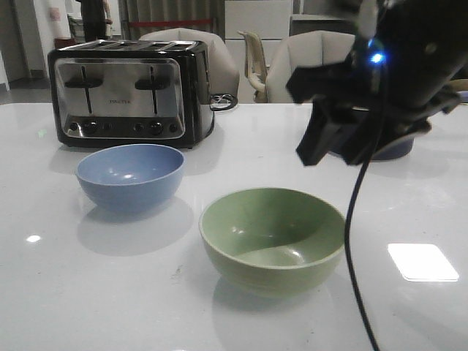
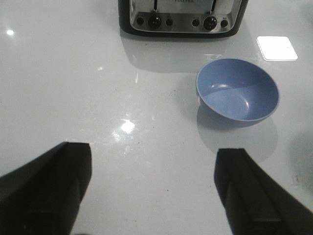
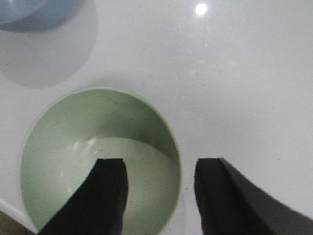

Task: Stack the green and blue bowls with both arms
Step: 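Raise the open right gripper away from the green bowl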

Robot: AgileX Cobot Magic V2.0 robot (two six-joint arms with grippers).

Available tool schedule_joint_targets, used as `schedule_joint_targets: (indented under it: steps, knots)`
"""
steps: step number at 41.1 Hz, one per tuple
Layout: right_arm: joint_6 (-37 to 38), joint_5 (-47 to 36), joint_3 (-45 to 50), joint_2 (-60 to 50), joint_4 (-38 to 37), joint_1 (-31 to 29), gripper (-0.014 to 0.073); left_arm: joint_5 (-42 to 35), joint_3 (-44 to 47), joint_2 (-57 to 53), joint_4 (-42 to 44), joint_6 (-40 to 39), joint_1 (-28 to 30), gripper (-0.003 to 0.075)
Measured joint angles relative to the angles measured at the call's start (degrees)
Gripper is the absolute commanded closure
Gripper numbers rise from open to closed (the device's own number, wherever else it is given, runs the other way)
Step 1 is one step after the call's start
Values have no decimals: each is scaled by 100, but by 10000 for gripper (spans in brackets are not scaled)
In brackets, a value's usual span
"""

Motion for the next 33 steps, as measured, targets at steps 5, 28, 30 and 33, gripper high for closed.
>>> schedule_joint_targets:
  steps: [5,28,30,33]
  knots:
    - [-10,408,0,-784,-291,0,153,0,0,0,0,0,0,158]
    - [-21,1257,1541,-4145,-801,0,153,0,0,190,10,207,-612,158]
    - [-21,1301,1598,-4355,-801,0,153,0,0,307,10,231,-759,158]
    - [-21,1359,1633,-4567,-805,0,153,0,-49,563,10,244,-969,158]
